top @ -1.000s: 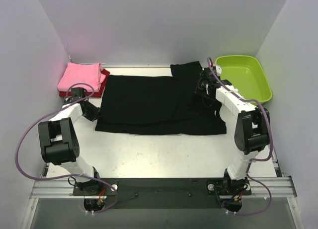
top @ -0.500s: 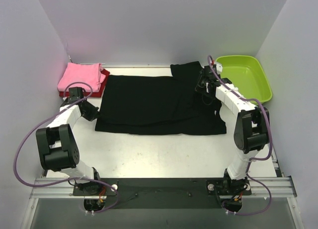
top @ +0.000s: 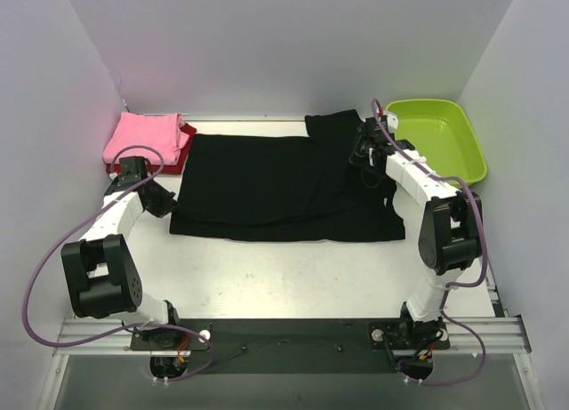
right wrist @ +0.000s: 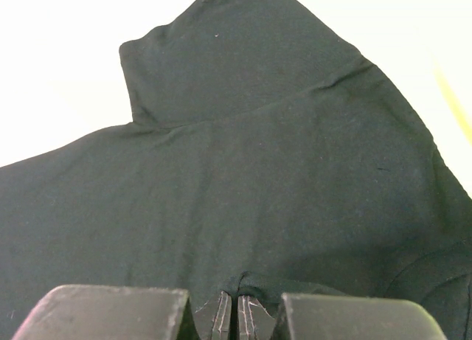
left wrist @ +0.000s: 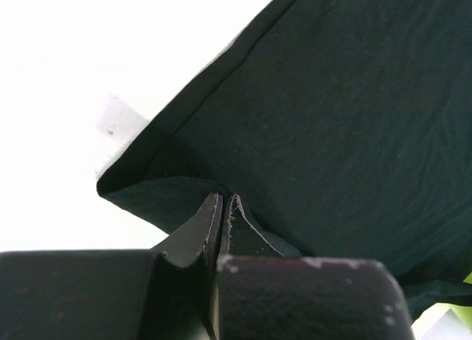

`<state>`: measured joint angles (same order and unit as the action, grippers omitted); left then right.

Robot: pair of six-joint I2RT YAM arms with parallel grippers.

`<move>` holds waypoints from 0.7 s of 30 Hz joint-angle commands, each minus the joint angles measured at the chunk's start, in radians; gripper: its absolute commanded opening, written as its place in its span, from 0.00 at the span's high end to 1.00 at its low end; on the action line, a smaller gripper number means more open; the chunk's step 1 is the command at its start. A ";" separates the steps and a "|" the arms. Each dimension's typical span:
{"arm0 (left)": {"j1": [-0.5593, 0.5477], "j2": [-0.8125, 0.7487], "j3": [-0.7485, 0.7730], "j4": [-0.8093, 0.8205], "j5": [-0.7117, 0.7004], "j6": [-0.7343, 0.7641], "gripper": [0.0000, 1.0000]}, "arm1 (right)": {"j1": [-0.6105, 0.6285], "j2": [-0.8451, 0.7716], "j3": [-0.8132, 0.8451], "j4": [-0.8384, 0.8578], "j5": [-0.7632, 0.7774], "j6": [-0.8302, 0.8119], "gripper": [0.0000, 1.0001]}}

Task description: Fold and stack the t-shirts

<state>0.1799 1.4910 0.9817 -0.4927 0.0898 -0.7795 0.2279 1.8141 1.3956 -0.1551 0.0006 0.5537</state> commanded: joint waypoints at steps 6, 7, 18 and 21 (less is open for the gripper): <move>0.009 0.064 -0.017 0.039 -0.012 -0.009 1.00 | -0.010 0.034 0.078 -0.017 0.029 0.011 1.00; 0.007 0.074 -0.015 0.040 -0.010 -0.012 1.00 | -0.009 0.043 0.089 -0.020 0.027 0.012 1.00; 0.007 0.097 -0.014 0.048 -0.012 -0.017 0.54 | 0.001 0.174 0.186 -0.044 0.006 0.012 0.45; 0.006 0.084 -0.011 0.040 -0.018 -0.018 0.27 | 0.007 0.174 0.204 -0.044 0.016 0.008 0.22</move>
<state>0.1829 1.5856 0.9615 -0.4759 0.0822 -0.7925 0.2295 1.9968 1.5421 -0.1860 -0.0021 0.5674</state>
